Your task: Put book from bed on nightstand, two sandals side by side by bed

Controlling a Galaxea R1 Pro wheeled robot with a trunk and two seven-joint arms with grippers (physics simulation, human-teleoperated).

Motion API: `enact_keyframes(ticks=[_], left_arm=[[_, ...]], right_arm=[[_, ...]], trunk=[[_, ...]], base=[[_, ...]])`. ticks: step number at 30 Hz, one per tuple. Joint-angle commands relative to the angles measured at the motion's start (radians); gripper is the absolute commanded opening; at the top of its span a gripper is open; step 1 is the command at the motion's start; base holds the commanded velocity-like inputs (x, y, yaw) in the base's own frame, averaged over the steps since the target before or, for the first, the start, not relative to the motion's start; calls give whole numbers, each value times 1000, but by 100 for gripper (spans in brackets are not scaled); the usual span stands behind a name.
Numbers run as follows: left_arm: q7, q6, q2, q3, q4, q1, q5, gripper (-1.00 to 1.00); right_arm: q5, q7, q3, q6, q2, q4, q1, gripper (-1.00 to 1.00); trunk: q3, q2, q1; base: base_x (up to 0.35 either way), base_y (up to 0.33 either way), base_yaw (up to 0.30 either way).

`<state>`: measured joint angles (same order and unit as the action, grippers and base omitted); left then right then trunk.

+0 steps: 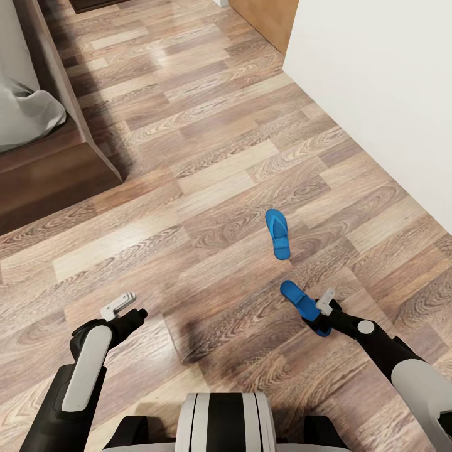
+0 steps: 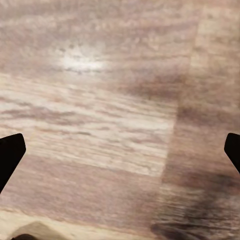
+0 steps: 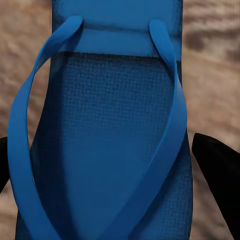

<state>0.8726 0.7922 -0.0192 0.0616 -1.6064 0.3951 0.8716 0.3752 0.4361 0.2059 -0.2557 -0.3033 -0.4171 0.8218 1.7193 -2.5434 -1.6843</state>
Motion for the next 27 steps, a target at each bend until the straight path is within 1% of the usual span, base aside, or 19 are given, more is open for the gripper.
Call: enact_keyframes(ticks=[1,5,9,11,12,13,14,15,16,17,18,20,21,22,27], left_arm=[[9,2,-1,1,-1,1,10,100],[9,2,-1,2,-1,0,13,100],[6,3,0,-5,-1,8,13,100],[3,4,-1,-12,-1,28,14,100],[1,4,-1,-13,-1,33,14,100],[-8,4,-2,-60,-1,51,15,100],[-10,4,-2,-78,-1,55,15,100],[-13,4,-2,-112,-1,65,15,100],[-14,4,-3,-128,-1,72,16,100],[-16,4,-6,-154,-1,83,17,100],[-16,5,-9,-165,-1,88,17,100],[-16,5,-31,-202,-1,101,18,100],[-17,5,-36,-210,-1,102,18,100],[-18,5,-42,-223,-1,104,18,100],[-27,4,-53,-242,5,99,18,100]], right_arm=[[9,0,0,-5,0,-1,1,-100],[7,3,-8,-6,-5,-33,-5,-100],[-5,6,-67,16,-7,-94,-17,-100],[-12,9,-125,110,-8,-171,-32,-100],[-13,10,-134,138,-8,-196,-40,-100],[-19,11,-158,229,-9,-329,-98,-100],[-22,11,-161,244,-9,-364,-114,-100],[-32,11,-166,268,-8,-427,-147,-100],[-38,11,-168,282,-8,-457,-165,-100],[-54,11,-173,318,-9,-515,-201,-100],[-63,11,-178,339,-9,-545,-218,-100],[-91,11,-218,423,-7,-682,-284,-100],[-95,11,-231,441,-6,-719,-301,-100],[-101,11,-257,473,-3,-793,-334,-100],[-109,12,-296,542,6,-964,-409,-100]], trunk=[[1,0,0],[1,0,0],[1,0,0],[1,0,0],[1,0,0],[1,0,0],[1,0,0],[1,0,0],[1,0,0],[1,0,0],[1,0,0],[1,0,0],[1,0,0],[1,0,0],[1,0,0]], base=[[0,0,0],[0,0,0],[0,0,0],[0,0,0],[0,0,0],[0,0,0],[0,0,0],[0,0,0],[0,0,0],[0,0,0],[0,0,0],[0,0,0],[0,0,0],[0,0,0],[0,0,0]])
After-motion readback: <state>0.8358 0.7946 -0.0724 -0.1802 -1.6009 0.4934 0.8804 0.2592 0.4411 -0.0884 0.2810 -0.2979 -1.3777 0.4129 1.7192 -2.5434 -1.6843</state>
